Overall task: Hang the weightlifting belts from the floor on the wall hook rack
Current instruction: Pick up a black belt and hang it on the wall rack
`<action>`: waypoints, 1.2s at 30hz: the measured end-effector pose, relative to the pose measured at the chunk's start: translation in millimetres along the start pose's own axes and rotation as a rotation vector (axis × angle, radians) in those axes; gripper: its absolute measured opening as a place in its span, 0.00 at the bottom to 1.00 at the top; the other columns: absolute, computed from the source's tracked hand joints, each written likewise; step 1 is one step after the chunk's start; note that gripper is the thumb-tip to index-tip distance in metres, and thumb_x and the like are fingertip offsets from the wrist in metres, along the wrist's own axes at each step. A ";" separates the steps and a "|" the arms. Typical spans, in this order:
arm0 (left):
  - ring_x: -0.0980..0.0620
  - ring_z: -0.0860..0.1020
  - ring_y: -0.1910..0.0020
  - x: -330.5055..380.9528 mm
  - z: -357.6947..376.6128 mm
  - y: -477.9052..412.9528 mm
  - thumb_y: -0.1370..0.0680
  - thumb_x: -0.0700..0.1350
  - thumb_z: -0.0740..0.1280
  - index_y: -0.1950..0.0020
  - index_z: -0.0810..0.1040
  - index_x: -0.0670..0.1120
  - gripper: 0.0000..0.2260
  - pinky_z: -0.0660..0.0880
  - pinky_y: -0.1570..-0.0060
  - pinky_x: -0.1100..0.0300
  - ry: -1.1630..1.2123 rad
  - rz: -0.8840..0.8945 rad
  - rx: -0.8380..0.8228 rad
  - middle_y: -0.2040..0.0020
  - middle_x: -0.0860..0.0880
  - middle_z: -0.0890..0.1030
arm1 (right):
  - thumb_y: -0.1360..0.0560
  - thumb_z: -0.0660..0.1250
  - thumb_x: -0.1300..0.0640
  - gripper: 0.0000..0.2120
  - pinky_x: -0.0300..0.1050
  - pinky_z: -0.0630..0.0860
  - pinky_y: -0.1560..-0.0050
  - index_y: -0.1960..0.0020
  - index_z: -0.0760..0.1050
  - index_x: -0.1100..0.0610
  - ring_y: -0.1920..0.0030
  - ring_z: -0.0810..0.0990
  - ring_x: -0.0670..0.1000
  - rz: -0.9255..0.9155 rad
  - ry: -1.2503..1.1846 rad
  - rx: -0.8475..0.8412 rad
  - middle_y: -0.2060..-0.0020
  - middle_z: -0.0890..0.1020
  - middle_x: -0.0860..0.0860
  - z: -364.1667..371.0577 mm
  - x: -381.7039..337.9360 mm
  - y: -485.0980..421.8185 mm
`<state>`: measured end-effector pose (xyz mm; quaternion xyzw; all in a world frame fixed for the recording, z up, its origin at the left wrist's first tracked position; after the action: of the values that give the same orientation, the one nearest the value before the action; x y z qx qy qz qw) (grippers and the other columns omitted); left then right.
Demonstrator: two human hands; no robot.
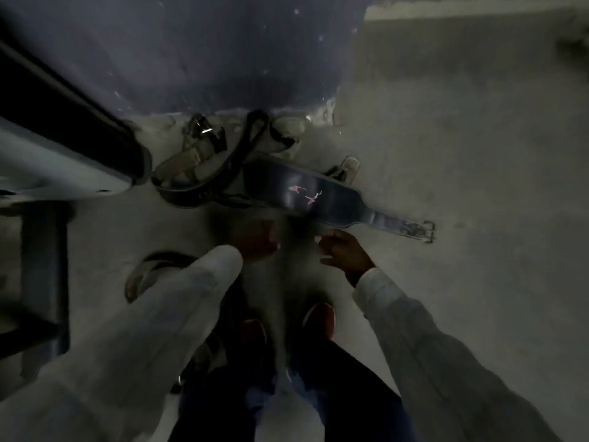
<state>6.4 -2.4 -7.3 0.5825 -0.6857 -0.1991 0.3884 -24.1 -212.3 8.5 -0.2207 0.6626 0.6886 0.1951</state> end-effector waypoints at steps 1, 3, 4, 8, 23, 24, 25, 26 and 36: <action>0.41 0.66 0.25 0.6 6.1 -29.0 0.18 0.48 0.64 0.23 0.63 0.42 0.25 0.62 0.27 0.52 -0.028 0.016 0.015 0.24 0.40 0.66 | 0.21 0.66 0.63 0.02 0.42 0.76 0.58 0.50 0.76 0.57 0.59 0.77 0.51 0.015 -0.050 0.000 0.59 0.79 0.53 0.2 8.0 -23.9; 0.39 0.64 0.25 -2.7 15.3 -87.5 0.20 0.49 0.65 0.23 0.62 0.42 0.27 0.62 0.26 0.48 -0.018 0.036 0.054 0.24 0.39 0.65 | 0.21 0.63 0.66 0.07 0.38 0.74 0.64 0.55 0.75 0.57 0.66 0.75 0.48 0.051 -0.146 0.023 0.64 0.77 0.51 -4.0 21.8 -70.7; 0.38 0.61 0.23 -1.4 17.9 -115.6 0.20 0.49 0.65 0.22 0.60 0.42 0.29 0.60 0.25 0.46 -0.034 0.072 0.078 0.22 0.38 0.62 | 0.20 0.62 0.66 0.10 0.37 0.72 0.67 0.58 0.74 0.56 0.69 0.73 0.46 0.067 -0.123 0.043 0.66 0.75 0.51 -7.9 28.9 -91.2; 0.38 0.49 0.20 12.7 22.5 -217.4 0.22 0.50 0.66 0.20 0.52 0.40 0.36 0.48 0.23 0.43 -0.256 0.212 0.239 0.19 0.39 0.52 | 0.20 0.62 0.63 0.15 0.38 0.63 0.72 0.65 0.70 0.55 0.75 0.66 0.45 0.023 -0.093 0.067 0.70 0.67 0.52 -22.5 58.6 -167.0; 0.46 0.80 0.52 -18.9 12.1 -191.4 0.30 0.44 0.73 0.52 0.86 0.39 0.10 0.71 0.48 0.60 0.280 0.524 0.271 0.54 0.38 0.83 | 0.29 0.70 0.34 0.38 0.58 0.81 0.51 0.28 0.67 0.56 0.39 0.78 0.62 0.135 -1.059 0.187 0.35 0.76 0.59 -44.9 96.5 -171.1; 0.49 0.80 0.52 -25.2 5.3 -171.5 0.29 0.43 0.73 0.52 0.86 0.39 0.10 0.71 0.49 0.63 0.309 0.509 0.247 0.53 0.38 0.83 | 0.29 0.71 0.36 0.37 0.56 0.82 0.52 0.29 0.67 0.55 0.40 0.79 0.60 0.134 -1.050 0.202 0.36 0.76 0.59 -40.3 98.0 -161.1; 0.52 0.80 0.51 -33.1 -4.1 -155.3 0.29 0.44 0.73 0.51 0.86 0.39 0.11 0.71 0.48 0.66 0.331 0.491 0.218 0.52 0.39 0.83 | 0.29 0.71 0.37 0.37 0.54 0.82 0.50 0.27 0.66 0.54 0.40 0.79 0.58 0.119 -0.923 0.210 0.34 0.75 0.58 -36.7 100.3 -151.0; 0.54 0.80 0.49 -37.8 -15.3 -139.5 0.28 0.45 0.73 0.50 0.85 0.38 0.12 0.72 0.45 0.68 0.364 0.477 0.176 0.49 0.40 0.83 | 0.28 0.69 0.36 0.36 0.52 0.81 0.45 0.26 0.65 0.50 0.38 0.78 0.56 0.101 -0.756 0.220 0.31 0.73 0.57 -31.7 97.7 -136.6; 0.46 0.80 0.48 44.7 -128.0 -57.2 0.27 0.60 0.72 0.45 0.80 0.42 0.23 0.76 0.43 0.48 0.365 0.306 0.159 0.50 0.45 0.82 | 0.18 0.58 0.43 0.21 0.52 0.76 0.38 0.31 0.73 0.53 0.38 0.80 0.55 -0.059 -0.726 0.024 0.41 0.83 0.53 3.6 -31.6 -10.0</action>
<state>140.3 -35.9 44.0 0.5270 -0.6979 0.0250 0.4843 7.4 -207.5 18.1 0.0214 0.5512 0.7085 0.4402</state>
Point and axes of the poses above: each hand's wrist, its own y-axis away from the middle knuckle, its own z-axis out of the palm, x = y × z, the point moved 1 cm from there along -y, towards the middle knuckle
